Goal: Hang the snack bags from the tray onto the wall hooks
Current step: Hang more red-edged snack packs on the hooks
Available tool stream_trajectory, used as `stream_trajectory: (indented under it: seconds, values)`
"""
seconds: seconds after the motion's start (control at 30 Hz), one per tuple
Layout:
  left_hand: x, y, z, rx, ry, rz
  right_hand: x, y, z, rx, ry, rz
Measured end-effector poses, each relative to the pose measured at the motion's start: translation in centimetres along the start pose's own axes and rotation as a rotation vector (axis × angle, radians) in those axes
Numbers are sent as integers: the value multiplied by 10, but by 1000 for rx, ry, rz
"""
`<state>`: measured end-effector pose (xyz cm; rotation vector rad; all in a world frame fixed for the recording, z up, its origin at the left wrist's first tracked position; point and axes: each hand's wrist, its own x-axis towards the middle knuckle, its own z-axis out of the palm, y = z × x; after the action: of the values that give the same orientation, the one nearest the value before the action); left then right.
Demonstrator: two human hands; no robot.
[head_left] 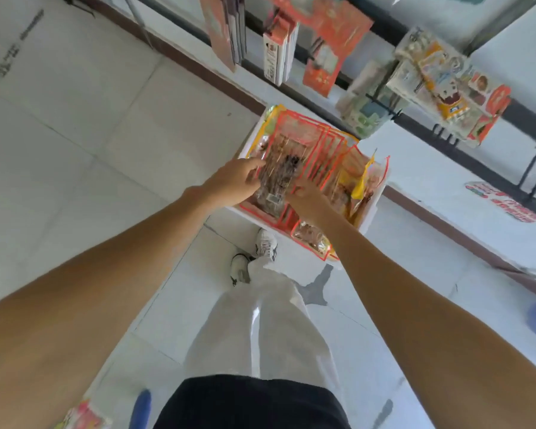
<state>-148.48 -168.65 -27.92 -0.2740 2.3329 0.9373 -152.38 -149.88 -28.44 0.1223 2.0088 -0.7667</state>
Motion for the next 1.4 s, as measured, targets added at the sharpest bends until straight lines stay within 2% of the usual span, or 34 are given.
stream_trajectory:
  seconds: [0.17, 0.3, 0.37, 0.53, 0.67, 0.8, 0.9, 1.03, 1.13, 1.4]
  values:
    - [57, -18, 22, -149, 0, -105, 69, 12, 16, 155, 121, 117]
    - [91, -33, 41, -226, -44, -203, 96, 11, 29, 234, 315, 162]
    - [99, -44, 46, -250, -55, -206, 102, 13, 32, 272, 357, 170]
    - [97, -51, 49, -283, -63, -193, 110, 6, 29, 371, 382, 162]
    - [97, -53, 41, -234, -93, -197, 109, -9, 33, 431, 217, 171]
    - [98, -50, 24, -269, -49, -221, 104, -16, 31, 413, 275, 111]
    - [86, -50, 13, -289, -26, -212, 82, -19, 31, 447, 257, 58]
    - [66, -36, -6, -318, -49, -166, 41, -19, 17, 610, 268, 12]
    - [49, -15, -30, -305, -98, -69, -1, -19, -1, 777, 285, -40]
    - [-18, 111, -106, -218, -189, 274, -147, -30, -48, 1010, 539, -230]
